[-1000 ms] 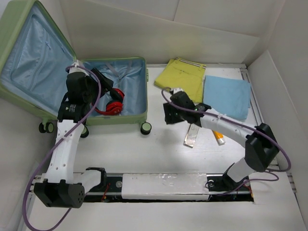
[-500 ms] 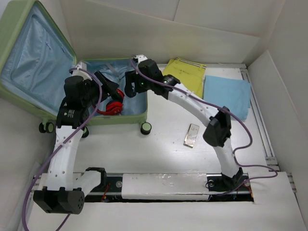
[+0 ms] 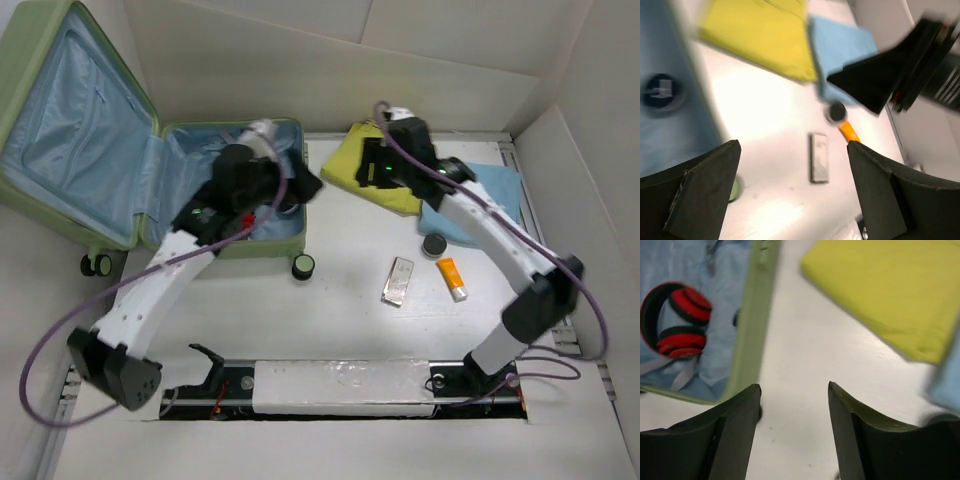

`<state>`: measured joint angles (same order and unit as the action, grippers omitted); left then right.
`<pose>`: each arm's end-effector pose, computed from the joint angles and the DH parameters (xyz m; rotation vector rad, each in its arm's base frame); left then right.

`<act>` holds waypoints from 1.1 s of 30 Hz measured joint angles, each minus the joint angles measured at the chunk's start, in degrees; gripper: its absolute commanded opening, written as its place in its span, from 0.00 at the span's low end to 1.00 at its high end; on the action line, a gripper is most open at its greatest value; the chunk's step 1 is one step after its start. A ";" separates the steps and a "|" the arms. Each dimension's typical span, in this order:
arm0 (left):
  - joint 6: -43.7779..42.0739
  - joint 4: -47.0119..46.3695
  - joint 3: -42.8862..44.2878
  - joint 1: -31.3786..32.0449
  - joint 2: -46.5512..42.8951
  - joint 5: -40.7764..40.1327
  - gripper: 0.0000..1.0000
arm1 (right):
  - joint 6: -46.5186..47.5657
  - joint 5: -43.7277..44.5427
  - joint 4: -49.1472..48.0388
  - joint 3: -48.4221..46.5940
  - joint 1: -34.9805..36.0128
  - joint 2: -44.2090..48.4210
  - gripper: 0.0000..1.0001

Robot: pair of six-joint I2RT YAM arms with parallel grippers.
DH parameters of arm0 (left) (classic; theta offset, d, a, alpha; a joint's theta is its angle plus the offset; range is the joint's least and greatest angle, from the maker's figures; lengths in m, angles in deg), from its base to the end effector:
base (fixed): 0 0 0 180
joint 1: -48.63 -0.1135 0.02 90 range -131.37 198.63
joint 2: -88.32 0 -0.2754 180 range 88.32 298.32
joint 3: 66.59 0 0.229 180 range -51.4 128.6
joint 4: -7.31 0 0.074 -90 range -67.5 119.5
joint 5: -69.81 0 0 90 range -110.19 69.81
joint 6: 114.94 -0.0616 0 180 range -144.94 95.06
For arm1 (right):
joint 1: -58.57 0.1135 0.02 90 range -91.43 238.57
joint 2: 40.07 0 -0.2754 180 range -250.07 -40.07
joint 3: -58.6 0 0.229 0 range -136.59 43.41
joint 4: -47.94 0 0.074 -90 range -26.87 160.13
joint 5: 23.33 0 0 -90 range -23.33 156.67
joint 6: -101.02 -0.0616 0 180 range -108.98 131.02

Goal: Pack the luggage

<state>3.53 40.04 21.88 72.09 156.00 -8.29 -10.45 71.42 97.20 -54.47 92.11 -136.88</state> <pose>0.2342 -0.1155 0.4218 0.0751 1.8512 -0.8282 0.3246 0.2090 0.3773 -0.1805 2.1743 0.4667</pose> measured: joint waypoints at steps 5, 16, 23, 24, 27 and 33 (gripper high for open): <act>-0.66 -2.49 1.77 21.94 12.07 -8.11 0.93 | -1.25 3.98 0.76 17.92 -10.99 21.49 0.25; -0.50 0.52 11.80 39.23 41.11 -18.18 0.94 | -1.84 3.52 9.66 33.86 -24.20 43.98 0.63; -0.33 1.88 17.11 38.42 51.63 -19.06 0.93 | -0.74 -0.24 12.31 34.42 -25.33 48.83 0.63; -0.33 1.97 17.40 38.49 52.26 -18.99 0.93 | -0.52 -0.83 12.31 34.42 -25.38 49.66 0.63; -0.35 2.45 18.27 38.95 53.37 -18.71 0.92 | 0.28 -3.06 12.28 34.58 -25.59 50.86 0.64; -0.24 2.86 22.08 40.35 56.83 -18.45 0.83 | 1.62 -5.86 12.39 36.28 -25.64 50.82 0.64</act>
<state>3.29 42.90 43.95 112.44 212.83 -26.73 -8.84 65.57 109.59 -18.19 66.47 -86.06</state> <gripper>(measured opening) 0.858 0.636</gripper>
